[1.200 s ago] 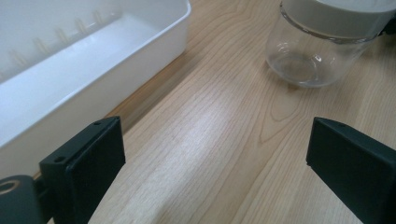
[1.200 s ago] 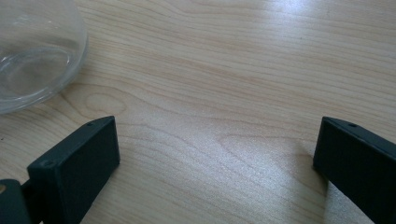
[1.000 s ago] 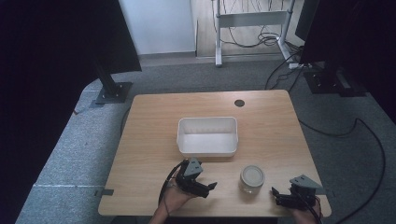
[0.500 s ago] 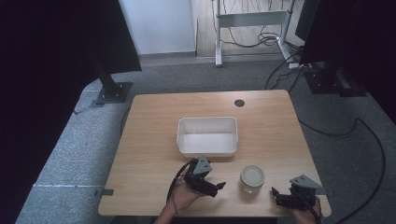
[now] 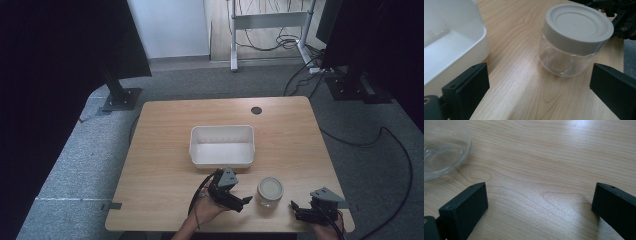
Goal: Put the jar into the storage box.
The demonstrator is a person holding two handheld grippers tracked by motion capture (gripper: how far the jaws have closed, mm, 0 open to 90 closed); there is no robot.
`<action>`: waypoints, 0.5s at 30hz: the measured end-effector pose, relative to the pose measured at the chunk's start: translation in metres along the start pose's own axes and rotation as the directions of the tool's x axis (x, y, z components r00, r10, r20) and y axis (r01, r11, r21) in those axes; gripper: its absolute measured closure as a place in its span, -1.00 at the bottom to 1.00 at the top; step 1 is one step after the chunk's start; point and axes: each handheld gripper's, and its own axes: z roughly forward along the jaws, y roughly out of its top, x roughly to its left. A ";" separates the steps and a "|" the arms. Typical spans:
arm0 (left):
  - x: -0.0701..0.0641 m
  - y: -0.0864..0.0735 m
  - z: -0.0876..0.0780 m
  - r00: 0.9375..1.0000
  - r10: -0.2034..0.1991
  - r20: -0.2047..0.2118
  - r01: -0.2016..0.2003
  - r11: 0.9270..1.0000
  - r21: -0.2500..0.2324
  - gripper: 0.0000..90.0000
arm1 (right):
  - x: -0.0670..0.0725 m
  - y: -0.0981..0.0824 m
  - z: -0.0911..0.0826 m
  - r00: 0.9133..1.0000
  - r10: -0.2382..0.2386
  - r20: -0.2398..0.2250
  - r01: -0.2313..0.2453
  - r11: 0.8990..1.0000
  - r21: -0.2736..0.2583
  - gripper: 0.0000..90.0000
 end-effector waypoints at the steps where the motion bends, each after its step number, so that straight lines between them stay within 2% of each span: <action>1: -0.001 0.001 0.002 1.000 0.005 0.003 -0.005 1.000 0.000 -0.95 | 0.000 0.000 0.000 1.000 0.000 0.000 0.000 1.000 0.000 -1.00; 15: -0.011 0.011 0.019 0.999 0.035 0.012 -0.035 0.999 -0.004 -0.96 | 0.000 0.000 0.000 1.000 -0.001 -0.002 0.001 1.000 0.000 -1.00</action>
